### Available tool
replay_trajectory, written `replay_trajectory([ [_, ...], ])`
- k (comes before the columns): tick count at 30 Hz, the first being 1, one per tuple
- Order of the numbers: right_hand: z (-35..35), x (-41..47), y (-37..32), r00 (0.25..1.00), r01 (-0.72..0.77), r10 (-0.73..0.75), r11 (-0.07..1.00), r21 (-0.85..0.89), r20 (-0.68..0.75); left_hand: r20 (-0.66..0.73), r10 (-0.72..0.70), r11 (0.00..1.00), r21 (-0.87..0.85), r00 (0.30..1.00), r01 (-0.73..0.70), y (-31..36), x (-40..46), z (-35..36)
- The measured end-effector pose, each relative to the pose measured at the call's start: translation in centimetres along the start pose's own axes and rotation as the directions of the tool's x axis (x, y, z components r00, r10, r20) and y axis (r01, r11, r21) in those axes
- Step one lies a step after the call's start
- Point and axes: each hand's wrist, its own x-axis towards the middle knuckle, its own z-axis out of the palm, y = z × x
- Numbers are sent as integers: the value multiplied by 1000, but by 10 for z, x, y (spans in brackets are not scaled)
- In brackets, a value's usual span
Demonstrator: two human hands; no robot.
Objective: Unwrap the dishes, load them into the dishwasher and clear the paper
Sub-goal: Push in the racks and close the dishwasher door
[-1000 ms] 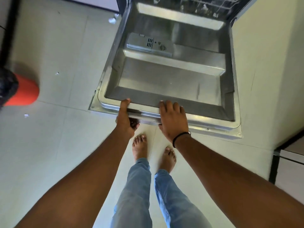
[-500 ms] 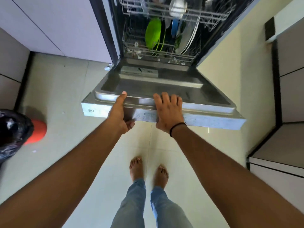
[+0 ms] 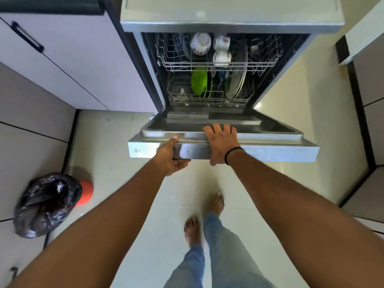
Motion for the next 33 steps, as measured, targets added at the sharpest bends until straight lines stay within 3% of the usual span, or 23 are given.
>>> replay_trajectory([
  [21,-119,70,36,981,63,-68,997,34,184,-178,41,956,-279,983,-90,109,-34,55],
  [28,-159,97,51,974,55,-63,997,45,219,-126,53,949,-303,991,-89,152,-39,64],
  [33,-168,98,55,991,53,-54,999,12,119,-108,36,958,-278,994,-65,173,-36,68],
])
